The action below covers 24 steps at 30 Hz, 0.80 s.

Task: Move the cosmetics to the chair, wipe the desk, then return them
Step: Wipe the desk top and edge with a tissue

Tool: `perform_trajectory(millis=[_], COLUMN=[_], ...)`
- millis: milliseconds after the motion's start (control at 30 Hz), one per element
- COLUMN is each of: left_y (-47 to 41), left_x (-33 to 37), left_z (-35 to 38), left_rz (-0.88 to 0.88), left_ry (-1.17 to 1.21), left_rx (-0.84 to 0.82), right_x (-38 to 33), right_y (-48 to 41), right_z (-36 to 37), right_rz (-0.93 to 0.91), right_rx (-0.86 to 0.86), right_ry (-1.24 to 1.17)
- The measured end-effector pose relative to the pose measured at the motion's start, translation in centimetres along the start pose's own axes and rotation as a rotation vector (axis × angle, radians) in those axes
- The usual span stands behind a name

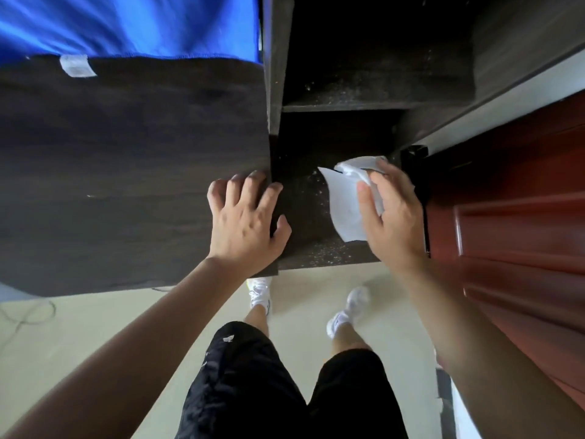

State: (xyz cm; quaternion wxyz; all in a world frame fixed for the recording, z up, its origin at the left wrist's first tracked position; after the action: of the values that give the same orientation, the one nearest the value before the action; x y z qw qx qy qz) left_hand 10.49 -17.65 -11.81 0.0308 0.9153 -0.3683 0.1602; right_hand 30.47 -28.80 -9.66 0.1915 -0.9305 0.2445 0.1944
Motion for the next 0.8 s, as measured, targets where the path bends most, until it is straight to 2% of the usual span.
perform_trajectory(millis=[133,233,300,400,433,500,667,800], left_y=[1.3,3.0,4.5,6.6,7.2,8.2,8.5,8.3], left_x=[3.0,5.4,7.1,9.3,10.0,11.2,12.2,10.5], left_z=[1.0,2.0,2.9,4.8,5.4,6.4,9.4,12.3], left_rz=[-0.087,-0.162,-0.182,-0.219,-0.233,-0.261,-0.272,-0.413], left_ry=[-0.017,-0.034,-0.031,-0.031,-0.039,-0.067,-0.015,0.028], left_rx=[0.029,0.121,0.183,0.205,0.192,0.145,0.0,-0.101], right_x=[3.8,6.2,8.1,11.8,13.0,14.2,14.1,13.7], right_y=[-0.6,-0.2,0.9,4.0,4.9,6.2,7.1,7.6], right_z=[-1.5,-0.8,1.2,4.6,5.2,5.5,6.4,9.0], right_rz=[0.017,-0.012,-0.085,-0.214,-0.21,-0.218,-0.357,-0.461], right_rx=[-0.065,-0.13,-0.312,-0.735,-0.794,-0.789,-0.642,-0.696], right_ry=[-0.039,-0.106,-0.038,0.191,0.22,0.223,0.242,0.311])
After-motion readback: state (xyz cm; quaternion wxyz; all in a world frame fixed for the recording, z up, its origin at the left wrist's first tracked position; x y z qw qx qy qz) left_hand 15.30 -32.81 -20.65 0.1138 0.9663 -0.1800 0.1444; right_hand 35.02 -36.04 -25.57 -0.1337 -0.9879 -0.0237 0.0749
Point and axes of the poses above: each hand's wrist, its own y-axis away from the middle knuckle, its own z-axis out of the palm, x = y × z, the point moved 3 cm from there along -y, towards the middle knuckle, and after that the axes turned 7 degrees about y, right-handed, at the moved point
